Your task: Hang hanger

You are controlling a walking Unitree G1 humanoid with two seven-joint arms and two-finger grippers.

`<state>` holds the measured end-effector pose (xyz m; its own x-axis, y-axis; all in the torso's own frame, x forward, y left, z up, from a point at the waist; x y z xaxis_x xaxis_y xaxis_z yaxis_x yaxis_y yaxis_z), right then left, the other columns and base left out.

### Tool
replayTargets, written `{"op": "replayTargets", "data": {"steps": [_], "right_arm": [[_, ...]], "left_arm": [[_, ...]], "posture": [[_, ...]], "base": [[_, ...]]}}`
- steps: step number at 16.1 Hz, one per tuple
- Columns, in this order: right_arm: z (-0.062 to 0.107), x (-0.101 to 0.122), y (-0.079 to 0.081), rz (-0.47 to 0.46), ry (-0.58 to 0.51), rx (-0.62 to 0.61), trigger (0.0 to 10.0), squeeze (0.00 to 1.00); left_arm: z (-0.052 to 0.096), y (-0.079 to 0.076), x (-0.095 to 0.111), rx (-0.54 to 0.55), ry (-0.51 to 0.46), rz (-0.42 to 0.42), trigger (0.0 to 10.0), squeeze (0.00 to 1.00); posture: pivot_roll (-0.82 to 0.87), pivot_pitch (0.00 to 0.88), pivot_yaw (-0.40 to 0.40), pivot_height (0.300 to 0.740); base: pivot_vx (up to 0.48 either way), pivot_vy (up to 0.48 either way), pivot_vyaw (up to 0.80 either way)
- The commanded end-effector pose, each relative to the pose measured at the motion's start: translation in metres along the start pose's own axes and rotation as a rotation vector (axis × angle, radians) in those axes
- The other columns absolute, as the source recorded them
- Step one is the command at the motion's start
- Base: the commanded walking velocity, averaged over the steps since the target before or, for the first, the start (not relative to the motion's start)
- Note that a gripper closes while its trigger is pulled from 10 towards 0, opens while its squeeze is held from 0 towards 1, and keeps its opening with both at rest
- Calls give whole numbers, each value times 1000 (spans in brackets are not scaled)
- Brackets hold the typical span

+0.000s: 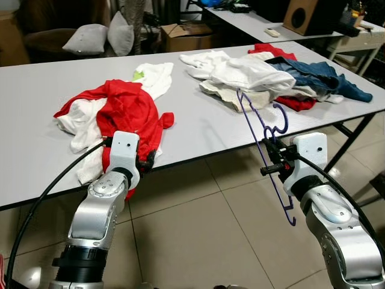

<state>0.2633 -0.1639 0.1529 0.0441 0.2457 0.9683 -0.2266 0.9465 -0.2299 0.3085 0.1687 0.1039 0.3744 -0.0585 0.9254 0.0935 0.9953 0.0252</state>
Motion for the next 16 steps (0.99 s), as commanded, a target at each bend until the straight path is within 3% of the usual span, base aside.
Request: {"op": "replayTargets", "data": {"steps": [1,4,7,8,9,12,14,16], "right_arm": [[-1,-1,1,5,5,10,10000,0],[-2,-1,0,9,3,11,10000,0],[-2,-1,0,11,4,12,10000,0],[-1,-1,0,11,3,8,10000,0],[-1,0,0,10,-6,-10,10000,0],[-1,-2,-4,42,7,-79,10000,0],[-1,-2,-3,-1,-7,-68,10000,0],[-6,1,1,39,-13,-49,10000,0]], "left_arm": [[-4,4,3,29,4,-15,0,0],[-8,6,3,44,9,-32,0,0],[-6,-5,27,-36,-156,-14,0,0],[1,-16,43,-115,-268,21,10000,0],[10,-24,56,-162,-370,57,10000,0],[17,-13,60,-78,-427,81,10000,0],[21,-11,60,-60,-443,51,10000,0],[25,-14,61,-54,-467,37,10000,0]], "posture": [[6,0,-17,740],[4,0,-18,740],[4,0,-17,740],[5,0,-16,740],[2,0,-13,740],[1,0,-15,740],[8,2,-22,740],[19,0,-21,740]], "base": [[0,0,0],[0,0,0],[0,0,0],[0,0,0],[0,0,0],[0,0,0],[0,0,0],[0,-407,375]]}}
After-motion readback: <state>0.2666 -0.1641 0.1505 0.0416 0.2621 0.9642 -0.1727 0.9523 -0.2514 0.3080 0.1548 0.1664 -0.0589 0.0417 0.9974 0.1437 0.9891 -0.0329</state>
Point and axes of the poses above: a point about 5 cm out from each wrist's last joint towards the gripper, its own z axis pointing back from the gripper into the wrist, its own x axis along the axis of the wrist's last joint, y = z × x, the point moved 1 cm from there along -z, pointing out of the wrist towards the gripper, and after that the axes turned 4 degrees about z, right-handed, at the moved point
